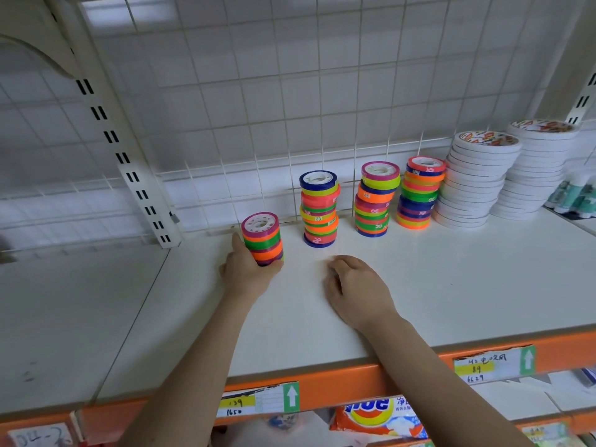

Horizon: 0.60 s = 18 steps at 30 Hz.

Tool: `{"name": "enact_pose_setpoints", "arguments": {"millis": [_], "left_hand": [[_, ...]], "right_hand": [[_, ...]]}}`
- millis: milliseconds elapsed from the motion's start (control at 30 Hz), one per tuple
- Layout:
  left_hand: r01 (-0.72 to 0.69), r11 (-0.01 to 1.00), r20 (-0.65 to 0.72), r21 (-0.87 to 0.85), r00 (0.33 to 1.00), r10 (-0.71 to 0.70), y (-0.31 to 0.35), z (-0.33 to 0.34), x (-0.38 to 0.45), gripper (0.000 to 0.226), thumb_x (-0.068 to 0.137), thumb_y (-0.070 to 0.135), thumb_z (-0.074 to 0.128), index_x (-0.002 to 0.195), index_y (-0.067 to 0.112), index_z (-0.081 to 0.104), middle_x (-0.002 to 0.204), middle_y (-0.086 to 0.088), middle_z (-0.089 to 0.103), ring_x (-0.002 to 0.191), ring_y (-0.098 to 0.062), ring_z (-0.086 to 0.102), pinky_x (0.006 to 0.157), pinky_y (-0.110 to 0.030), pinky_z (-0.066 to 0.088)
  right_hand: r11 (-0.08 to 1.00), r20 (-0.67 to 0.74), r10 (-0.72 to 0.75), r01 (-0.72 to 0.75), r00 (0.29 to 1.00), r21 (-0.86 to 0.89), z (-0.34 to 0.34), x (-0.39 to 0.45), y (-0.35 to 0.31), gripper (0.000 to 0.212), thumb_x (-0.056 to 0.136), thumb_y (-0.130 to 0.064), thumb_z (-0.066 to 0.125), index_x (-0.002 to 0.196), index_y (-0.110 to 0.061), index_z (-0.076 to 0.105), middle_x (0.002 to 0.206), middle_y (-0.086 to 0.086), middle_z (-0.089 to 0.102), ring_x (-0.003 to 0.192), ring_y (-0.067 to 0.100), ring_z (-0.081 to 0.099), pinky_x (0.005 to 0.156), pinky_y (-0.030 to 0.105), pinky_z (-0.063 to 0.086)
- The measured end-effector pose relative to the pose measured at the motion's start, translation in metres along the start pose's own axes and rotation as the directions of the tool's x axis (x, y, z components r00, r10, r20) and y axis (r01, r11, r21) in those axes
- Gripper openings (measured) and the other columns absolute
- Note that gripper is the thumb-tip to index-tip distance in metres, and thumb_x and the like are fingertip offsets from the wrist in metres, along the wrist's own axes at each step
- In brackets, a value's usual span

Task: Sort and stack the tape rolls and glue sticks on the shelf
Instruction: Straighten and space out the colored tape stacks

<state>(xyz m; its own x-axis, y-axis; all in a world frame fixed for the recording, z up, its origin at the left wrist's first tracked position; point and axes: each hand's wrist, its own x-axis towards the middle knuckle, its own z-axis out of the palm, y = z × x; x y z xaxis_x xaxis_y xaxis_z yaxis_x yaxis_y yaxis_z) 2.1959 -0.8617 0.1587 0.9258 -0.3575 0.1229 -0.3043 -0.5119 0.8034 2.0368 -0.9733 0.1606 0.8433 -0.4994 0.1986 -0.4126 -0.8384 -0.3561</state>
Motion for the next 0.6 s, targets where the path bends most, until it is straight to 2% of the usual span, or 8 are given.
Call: {"name": "enact_pose_setpoints", "arguments": {"millis": [100,167,233,333,500,600], "left_hand": [[0.073,0.979,-0.081,0.192,0.995,-0.058,-0.0007,-0.0046,-0.004,0.093,0.053,0.055,0.082,0.125,0.011,0.045,0.125,-0.012,0.051,0.121,-0.031,0.043,0.099,-0.038,0.033],[0.082,0.946,-0.102,0.313,0.993,-0.052,0.0008,-0.0059,-0.0088,0.072,0.058,0.059,0.077,0.11,0.013,0.058,0.118,-0.012,0.051,0.118,-0.03,0.04,0.093,-0.035,0.03],[0.059,0.942,-0.082,0.33,0.996,-0.034,0.0007,-0.0047,-0.0098,0.053,0.063,0.059,0.074,0.092,0.016,0.064,0.111,-0.011,0.053,0.113,-0.029,0.042,0.09,-0.034,0.029],[0.025,0.943,-0.079,0.33,0.997,0.001,0.0011,-0.0029,-0.0079,0.046,0.067,0.056,0.072,0.084,0.014,0.064,0.109,-0.009,0.054,0.111,-0.029,0.043,0.088,-0.034,0.03],[0.011,0.918,-0.084,0.397,0.996,0.024,-0.0011,0.0017,-0.0066,0.056,0.072,0.06,0.065,0.099,0.011,0.064,0.113,-0.008,0.055,0.113,-0.028,0.044,0.089,-0.036,0.031],[0.016,0.939,-0.062,0.344,0.998,0.006,-0.0036,0.0021,-0.002,0.071,0.06,0.064,0.071,0.112,0.017,0.056,0.115,-0.006,0.058,0.114,-0.029,0.048,0.093,-0.037,0.038]], "right_hand": [[1.0,-0.005,0.001,-0.001,1.0,0.001,0.0008,0.0004,-0.0002,0.041,0.097,-0.026,0.036,0.134,-0.012,0.047,0.141,0.0,0.045,0.13,0.017,0.038,0.105,0.022,0.028],[1.0,-0.004,-0.002,0.002,1.0,0.0,0.0012,0.0007,-0.0001,0.041,0.097,-0.026,0.036,0.133,-0.011,0.048,0.14,0.001,0.045,0.13,0.017,0.039,0.105,0.022,0.028],[1.0,-0.001,-0.003,0.003,1.0,-0.001,0.0015,0.0007,0.0003,0.041,0.097,-0.026,0.036,0.133,-0.011,0.048,0.141,0.001,0.045,0.13,0.017,0.038,0.105,0.022,0.028],[1.0,0.004,-0.001,0.001,1.0,0.003,0.0015,0.0007,0.001,0.041,0.098,-0.027,0.035,0.134,-0.011,0.047,0.141,0.0,0.044,0.13,0.017,0.038,0.106,0.022,0.028],[1.0,0.004,0.0,0.0,1.0,0.003,0.0015,0.0011,0.0012,0.041,0.098,-0.027,0.035,0.134,-0.012,0.047,0.142,0.0,0.044,0.13,0.016,0.038,0.106,0.022,0.028],[1.0,0.004,-0.001,0.001,1.0,0.003,0.0013,0.0007,0.0009,0.041,0.098,-0.027,0.034,0.134,-0.012,0.047,0.142,0.0,0.044,0.131,0.016,0.037,0.106,0.022,0.027]]}}
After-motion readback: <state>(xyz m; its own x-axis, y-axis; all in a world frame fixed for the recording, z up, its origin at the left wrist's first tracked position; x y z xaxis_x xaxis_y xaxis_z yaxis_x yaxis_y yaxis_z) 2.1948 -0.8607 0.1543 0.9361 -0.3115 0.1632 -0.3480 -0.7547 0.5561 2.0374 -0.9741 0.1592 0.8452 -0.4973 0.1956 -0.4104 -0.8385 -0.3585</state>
